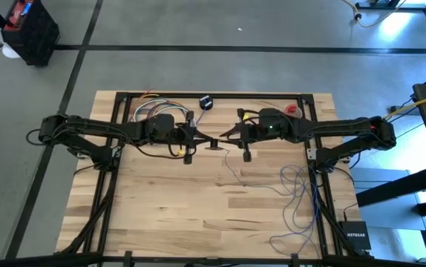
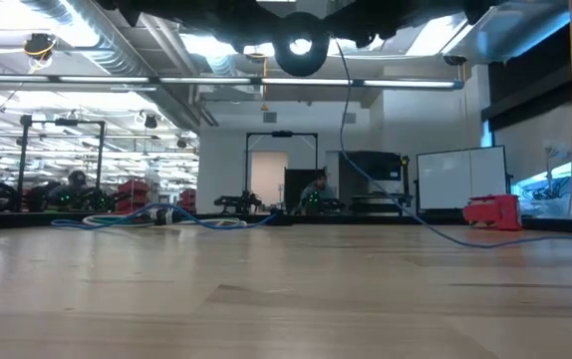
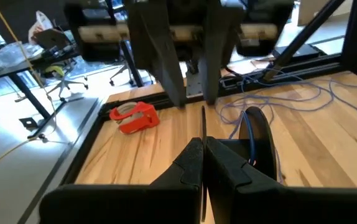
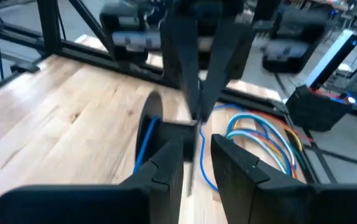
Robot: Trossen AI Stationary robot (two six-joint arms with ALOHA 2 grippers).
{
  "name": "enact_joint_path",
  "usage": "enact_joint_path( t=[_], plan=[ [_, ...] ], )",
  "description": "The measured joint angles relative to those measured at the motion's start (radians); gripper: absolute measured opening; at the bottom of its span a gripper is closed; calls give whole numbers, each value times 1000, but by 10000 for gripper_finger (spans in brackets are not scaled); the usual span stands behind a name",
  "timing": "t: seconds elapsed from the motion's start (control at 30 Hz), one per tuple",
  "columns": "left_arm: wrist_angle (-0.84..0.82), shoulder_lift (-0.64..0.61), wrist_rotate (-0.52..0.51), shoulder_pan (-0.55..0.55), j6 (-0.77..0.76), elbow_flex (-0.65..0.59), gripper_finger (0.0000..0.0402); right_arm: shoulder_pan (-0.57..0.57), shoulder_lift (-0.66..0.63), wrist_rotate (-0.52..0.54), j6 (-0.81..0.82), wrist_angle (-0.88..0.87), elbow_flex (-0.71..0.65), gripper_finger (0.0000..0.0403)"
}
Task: Coil cords
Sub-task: Coil the blue wire onto the black spool
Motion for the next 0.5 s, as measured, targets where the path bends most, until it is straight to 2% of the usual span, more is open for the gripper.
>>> enact_joint_path(
  t=[0.3,0.5],
  plan=[
    [47,8,2,-1,15,0,1,0,21,3,-1,15,0,81],
    [121,43,12,-5,0,-1,1,0,29,3,21,13,-1,12]
  ],
)
